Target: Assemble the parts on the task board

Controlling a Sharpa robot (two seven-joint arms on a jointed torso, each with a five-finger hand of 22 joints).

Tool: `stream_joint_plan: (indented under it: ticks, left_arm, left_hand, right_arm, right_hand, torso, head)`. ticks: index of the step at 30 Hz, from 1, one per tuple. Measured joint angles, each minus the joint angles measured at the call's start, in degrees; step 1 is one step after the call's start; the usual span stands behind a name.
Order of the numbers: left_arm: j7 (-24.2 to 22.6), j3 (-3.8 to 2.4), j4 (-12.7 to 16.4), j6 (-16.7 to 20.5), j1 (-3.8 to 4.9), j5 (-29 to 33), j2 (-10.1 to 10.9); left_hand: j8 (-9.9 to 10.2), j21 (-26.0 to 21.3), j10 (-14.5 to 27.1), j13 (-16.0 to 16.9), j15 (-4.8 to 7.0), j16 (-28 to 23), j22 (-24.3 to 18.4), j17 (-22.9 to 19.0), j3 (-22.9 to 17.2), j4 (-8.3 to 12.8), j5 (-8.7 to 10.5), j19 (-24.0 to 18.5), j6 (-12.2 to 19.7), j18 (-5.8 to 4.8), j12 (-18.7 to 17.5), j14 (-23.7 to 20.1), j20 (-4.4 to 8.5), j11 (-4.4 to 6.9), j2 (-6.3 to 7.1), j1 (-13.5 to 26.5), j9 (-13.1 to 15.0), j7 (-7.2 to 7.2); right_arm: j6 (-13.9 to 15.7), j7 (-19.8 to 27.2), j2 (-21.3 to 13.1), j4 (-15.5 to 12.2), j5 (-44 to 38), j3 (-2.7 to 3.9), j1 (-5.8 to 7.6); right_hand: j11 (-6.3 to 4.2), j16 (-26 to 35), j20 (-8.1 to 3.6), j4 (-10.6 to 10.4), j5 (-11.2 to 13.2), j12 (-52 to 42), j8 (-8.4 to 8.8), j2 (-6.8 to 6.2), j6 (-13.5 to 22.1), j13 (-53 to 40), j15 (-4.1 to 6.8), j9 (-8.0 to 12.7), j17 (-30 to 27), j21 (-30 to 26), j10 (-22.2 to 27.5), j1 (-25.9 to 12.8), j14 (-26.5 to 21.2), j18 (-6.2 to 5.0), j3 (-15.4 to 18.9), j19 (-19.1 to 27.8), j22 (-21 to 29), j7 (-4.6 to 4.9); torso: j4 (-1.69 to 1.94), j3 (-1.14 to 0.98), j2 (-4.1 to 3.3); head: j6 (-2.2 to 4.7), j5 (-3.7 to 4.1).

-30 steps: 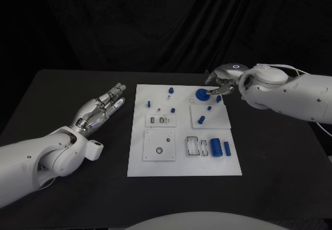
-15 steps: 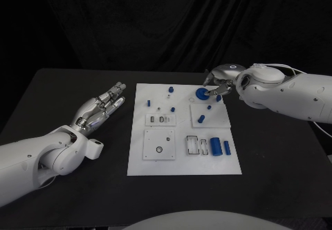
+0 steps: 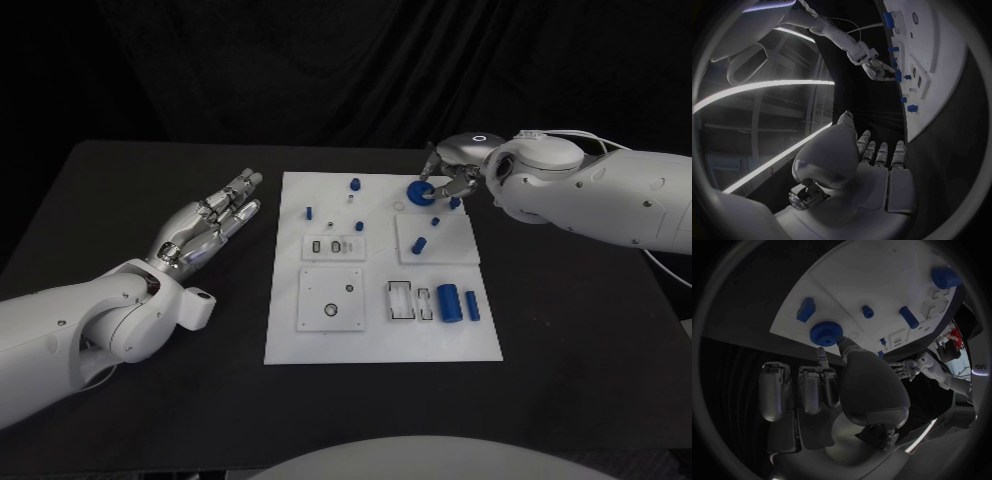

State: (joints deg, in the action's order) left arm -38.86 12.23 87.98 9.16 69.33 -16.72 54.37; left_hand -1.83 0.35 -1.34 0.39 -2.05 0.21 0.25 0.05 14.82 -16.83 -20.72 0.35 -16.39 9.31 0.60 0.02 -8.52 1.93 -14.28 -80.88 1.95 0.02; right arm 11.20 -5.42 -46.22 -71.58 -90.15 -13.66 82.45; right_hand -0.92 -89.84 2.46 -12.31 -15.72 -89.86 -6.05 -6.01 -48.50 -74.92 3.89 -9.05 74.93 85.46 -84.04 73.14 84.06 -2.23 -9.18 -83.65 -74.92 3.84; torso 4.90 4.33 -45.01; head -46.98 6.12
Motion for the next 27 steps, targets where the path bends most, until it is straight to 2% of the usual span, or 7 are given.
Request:
stream_joint_plan:
  ticks: [10, 12, 19, 22, 25, 27]
  left_arm:
    - [0.0, 0.00, -0.2, -0.3, -0.01, 0.0, -0.1]
    - [0.0, 0.00, -0.2, -0.4, -0.01, 0.0, -0.2]
    - [0.0, 0.00, -0.3, -0.6, -0.03, 0.0, -0.2]
    - [0.0, 0.00, -0.3, -0.7, -0.03, 0.0, -0.3]
    - [0.0, 0.00, -0.4, -0.8, -0.03, 0.0, -0.3]
    - [0.0, 0.00, -0.4, -0.9, -0.04, 0.0, -0.3]
  left_hand:
    - [0.0, 0.0, 0.0, 0.0, 0.00, 0.0, 0.0, 0.0, -0.2, 0.2, 0.00, 0.0, 0.0, 0.00, 0.0, 0.0, 0.00, 0.00, 0.00, 0.0, 0.0, 0.00]
    - [0.0, 0.0, 0.0, 0.0, -0.05, 0.0, 0.0, 0.0, -0.2, 0.2, 0.00, 0.0, 0.1, 0.00, 0.0, -0.1, 0.00, 0.00, 0.00, 0.0, 0.0, 0.12]
    - [0.0, 0.0, 0.0, 0.0, -0.41, 0.0, 0.0, 0.0, -0.2, 0.2, 0.00, 0.0, 0.2, 0.00, 0.0, 0.0, 0.00, 0.00, 0.00, 0.0, 0.0, 0.21]
    - [0.0, 0.0, 0.0, 0.0, -0.41, 0.0, 0.0, 0.0, -0.2, 0.2, 0.00, 0.2, 0.2, 0.00, 0.0, 0.0, -0.20, 0.00, 0.00, 0.0, 0.0, 0.21]
    - [0.0, 0.0, 0.2, 0.0, -0.41, 0.0, 0.0, 0.0, -0.2, 0.2, 0.00, 0.2, 0.1, -0.01, 0.0, 0.0, -0.20, -0.21, -0.26, -0.3, 0.0, 0.30]
    - [0.0, 0.0, 0.0, 0.0, -0.41, 0.0, 0.0, 0.0, -0.2, 0.2, 0.00, 0.0, -0.5, 0.00, 0.0, 0.0, -0.41, -0.42, -0.26, -0.3, 0.0, 0.93]
  right_arm:
    - [-0.9, -0.9, 0.9, 0.8, 0.0, 0.13, -0.20]
    - [-1.1, -1.2, 1.0, 1.0, 0.0, 0.14, -0.24]
    - [-2.1, -2.0, 1.4, 1.4, 0.0, 0.04, -0.56]
    - [-2.2, -2.1, 1.5, 1.4, 0.0, 0.10, -0.56]
    - [-2.2, -2.1, 1.6, 1.4, 0.0, 0.20, -0.55]
    - [-2.2, -2.1, 1.7, 1.4, 0.0, 0.21, -0.55]
  right_hand:
    - [0.00, 0.0, 0.00, 0.4, 0.0, 0.0, 0.01, -0.15, 1.2, 0.0, 0.00, -0.6, 0.0, -0.3, 0.0, 0.6, 0.0, 0.00, 0.0, 0.0, 0.0, 0.33]
    - [0.00, 0.0, 0.00, 0.7, 0.0, 0.0, 0.46, -0.30, 1.7, 0.0, 0.00, -0.7, 0.0, -0.5, 0.0, 1.1, 0.0, 0.00, 0.0, 0.0, 0.0, 0.27]
    - [0.00, 0.0, 0.20, 2.9, 0.0, 0.0, 0.99, 0.44, 3.2, 0.0, 0.00, -1.9, 0.0, -1.2, 0.0, 3.6, 0.0, 0.00, -0.9, -0.2, 0.0, 0.29]
    - [0.00, 0.0, 0.20, 4.2, 0.0, 0.0, -0.36, 1.05, 1.8, 0.0, 0.00, -3.0, 0.0, -1.2, 0.0, 4.5, 0.0, 0.00, -1.3, -0.2, 0.0, 0.26]
    - [0.00, 0.0, 0.20, 5.4, 0.0, 0.0, -2.01, 1.13, 0.3, 0.0, 0.00, -4.5, 0.0, -1.2, 0.0, 5.5, 0.0, 0.00, -1.6, -0.2, 0.0, 0.03]
    - [0.00, 0.0, 0.21, 5.9, 0.0, 0.0, -2.62, 1.18, 0.2, 0.0, 0.00, -5.1, 0.0, -1.2, 0.0, 5.8, 0.0, 0.00, -1.6, -0.2, 0.0, 0.00]
  torso:
    - [0.01, 0.01, -0.01]
    - [0.01, 0.01, -0.01]
    - [0.03, 0.01, -0.01]
    - [0.04, 0.01, -0.02]
    - [0.04, 0.02, -0.02]
    - [0.04, 0.02, -0.01]
  head:
    - [-0.19, -0.10]
    - [-0.20, -0.10]
    - [-0.31, 0.03]
    - [-0.31, 0.09]
    - [-0.35, 0.10]
    - [-0.36, 0.10]
